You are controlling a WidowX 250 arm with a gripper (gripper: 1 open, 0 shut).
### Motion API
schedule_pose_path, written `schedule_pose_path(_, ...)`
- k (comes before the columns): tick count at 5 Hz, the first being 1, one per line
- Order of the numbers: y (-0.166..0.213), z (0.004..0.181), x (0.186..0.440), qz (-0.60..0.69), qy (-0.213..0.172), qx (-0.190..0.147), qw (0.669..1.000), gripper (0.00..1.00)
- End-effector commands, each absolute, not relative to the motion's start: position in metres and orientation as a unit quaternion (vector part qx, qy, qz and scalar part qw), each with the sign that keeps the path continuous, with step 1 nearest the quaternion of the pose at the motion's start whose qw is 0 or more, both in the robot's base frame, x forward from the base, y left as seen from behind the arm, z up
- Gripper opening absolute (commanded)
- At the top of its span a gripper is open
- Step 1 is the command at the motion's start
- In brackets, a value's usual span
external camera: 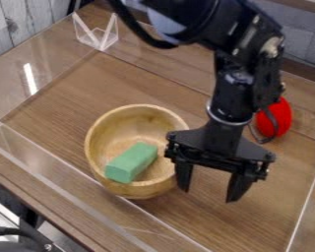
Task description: Remove the green stick from the brown bowl and put it on the table
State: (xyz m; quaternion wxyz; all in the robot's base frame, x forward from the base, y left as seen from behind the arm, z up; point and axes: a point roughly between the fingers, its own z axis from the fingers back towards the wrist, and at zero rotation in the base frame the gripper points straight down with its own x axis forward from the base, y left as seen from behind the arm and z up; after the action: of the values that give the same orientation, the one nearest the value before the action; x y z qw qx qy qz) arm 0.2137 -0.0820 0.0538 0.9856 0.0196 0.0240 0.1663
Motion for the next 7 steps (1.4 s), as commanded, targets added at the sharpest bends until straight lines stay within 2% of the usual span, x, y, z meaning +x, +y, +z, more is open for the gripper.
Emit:
schedule_pose_path(1,-0.076,0.055,0.218,0.143,0.007,0.013,0.990,1.00)
schedule_pose_path(4,-0.034,0.078,0.231,0.087,0.011,0.010,0.996,1.00)
schedule_pose_path(5,-0.021,0.086,0.233,0.070,0.011,0.007,0.997,0.00)
schedule_pose_path(6,-0.017,0.090,0.230,0.065,0.008,0.003,0.998,1.00)
schedule_pose_path(7,-0.008,0.095,0.230,0.052,-0.002,-0.001,0.999,1.00)
